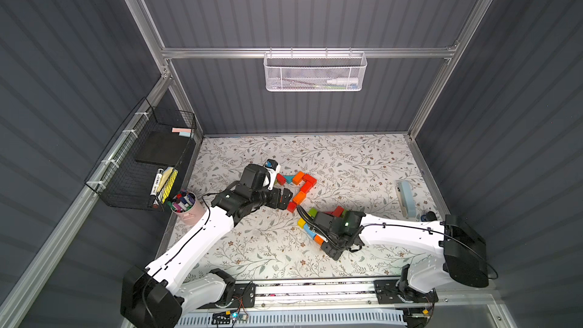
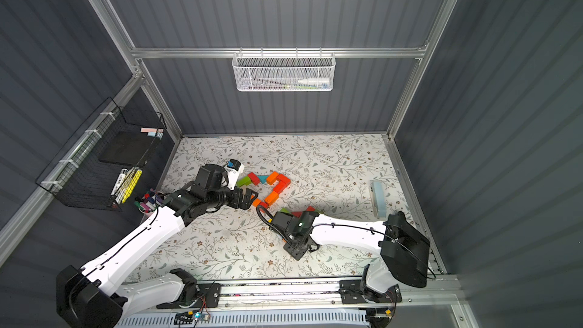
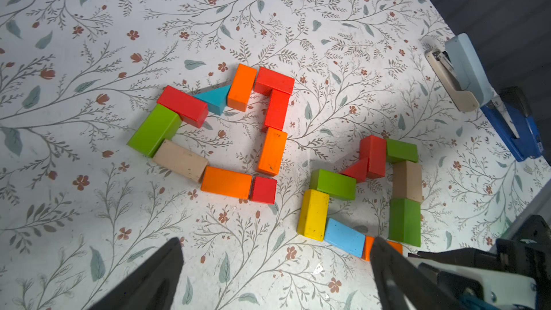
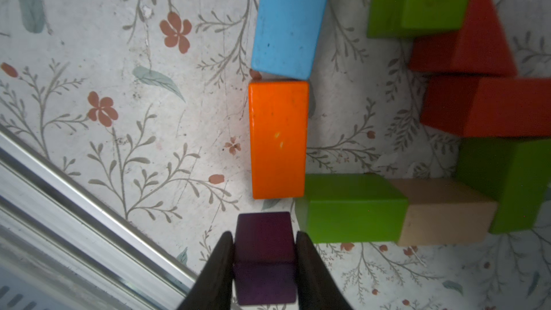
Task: Assemble a heart with building blocks
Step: Assemble the building block at the center of the board.
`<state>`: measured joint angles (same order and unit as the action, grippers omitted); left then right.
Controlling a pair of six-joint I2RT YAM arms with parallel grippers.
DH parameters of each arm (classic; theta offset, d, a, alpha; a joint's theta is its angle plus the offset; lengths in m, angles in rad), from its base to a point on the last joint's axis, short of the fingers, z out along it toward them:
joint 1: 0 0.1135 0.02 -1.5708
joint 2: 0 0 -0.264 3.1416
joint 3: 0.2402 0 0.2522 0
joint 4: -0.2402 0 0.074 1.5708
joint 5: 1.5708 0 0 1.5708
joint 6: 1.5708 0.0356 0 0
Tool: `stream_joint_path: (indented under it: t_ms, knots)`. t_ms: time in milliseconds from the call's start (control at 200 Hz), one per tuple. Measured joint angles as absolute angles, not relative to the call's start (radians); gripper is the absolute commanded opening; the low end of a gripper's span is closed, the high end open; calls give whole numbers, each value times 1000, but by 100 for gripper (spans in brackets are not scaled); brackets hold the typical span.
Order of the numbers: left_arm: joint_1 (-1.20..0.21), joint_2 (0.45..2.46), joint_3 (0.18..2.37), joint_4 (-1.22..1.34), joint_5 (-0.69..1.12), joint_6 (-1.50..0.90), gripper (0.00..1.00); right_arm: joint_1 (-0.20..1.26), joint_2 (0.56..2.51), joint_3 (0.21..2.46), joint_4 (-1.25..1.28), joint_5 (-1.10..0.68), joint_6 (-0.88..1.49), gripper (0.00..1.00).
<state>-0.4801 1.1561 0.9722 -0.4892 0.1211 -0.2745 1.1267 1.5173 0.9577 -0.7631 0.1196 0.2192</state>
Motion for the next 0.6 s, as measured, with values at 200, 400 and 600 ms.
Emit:
stream_joint_path:
  t_ms: [200,400,600]
  knots:
    - [-479,1156,972,-489,114,-275,99,1127,1538,958,-743,132,219,26]
    - [-479,1156,972,-488,120,-276,99,1127,1546,957,-739,146,216,27]
    - [-479,1156,972,-488,129,-282,99,1127,1546,955,-736,154,216,32]
